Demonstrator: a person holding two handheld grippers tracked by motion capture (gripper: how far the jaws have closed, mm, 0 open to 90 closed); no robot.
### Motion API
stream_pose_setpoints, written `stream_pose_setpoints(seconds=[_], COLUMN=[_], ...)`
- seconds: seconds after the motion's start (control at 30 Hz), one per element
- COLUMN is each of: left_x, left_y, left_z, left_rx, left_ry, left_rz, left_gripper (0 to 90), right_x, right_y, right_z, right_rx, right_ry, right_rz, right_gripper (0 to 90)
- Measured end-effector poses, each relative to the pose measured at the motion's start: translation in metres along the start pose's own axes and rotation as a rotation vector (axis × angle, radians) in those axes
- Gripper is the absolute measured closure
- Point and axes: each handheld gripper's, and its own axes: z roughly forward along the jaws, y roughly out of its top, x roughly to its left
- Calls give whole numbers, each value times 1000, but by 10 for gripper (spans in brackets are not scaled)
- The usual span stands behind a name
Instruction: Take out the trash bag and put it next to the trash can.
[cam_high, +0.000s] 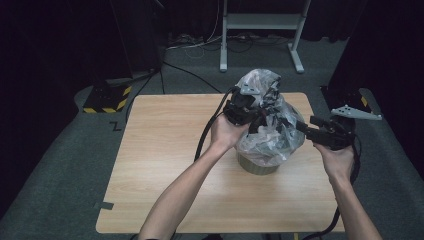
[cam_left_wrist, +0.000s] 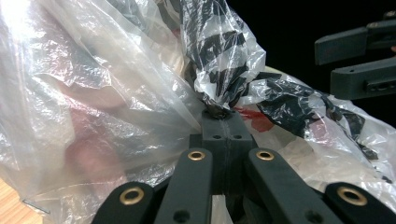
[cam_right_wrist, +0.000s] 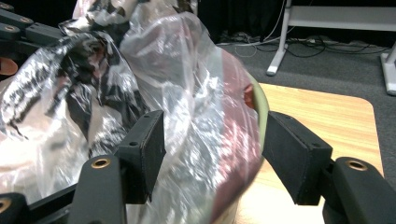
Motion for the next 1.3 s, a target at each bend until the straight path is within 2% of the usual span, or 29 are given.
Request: stream_pose_setpoints(seconds=[0.23,0.37,0.7,0.73,0.9,0.93,1.1,1.27,1.3], left_x=[0,1,-3,-5,-5,-5,-5,-5,-5], left_y=[2,4,4,3,2,2,1,1,1], left_z=[-6,-9,-11,-11,-12,-13,-16,-20,-20], left_rx=[-12,-23,-16,-13,-12,-13,-17,-19,-19], left_ry=[-7,-11,-24,-21,-35,-39,-49,-59,-59], left_rz=[0,-6,8,20,20,19,17,13,13], left_gripper=[900,900,900,900,900,900,900,900,900], right_x=[-8,-15,-26,-28,-32,-33,-35,-36,-36], right_y=[-11,-23,-50,-59,-76,-85,-99,-120,-120], right_z=[-7,-13,-12,-11,-3,2,12,33,33], right_rx=[-20,-40,-35,-34,-12,6,36,103,103], right_ry=[-4,-13,-48,-55,-79,-96,-126,-169,-169], right_rz=[22,42,70,79,92,94,89,82,82], right_gripper=[379,377,375,375,375,377,381,385,385])
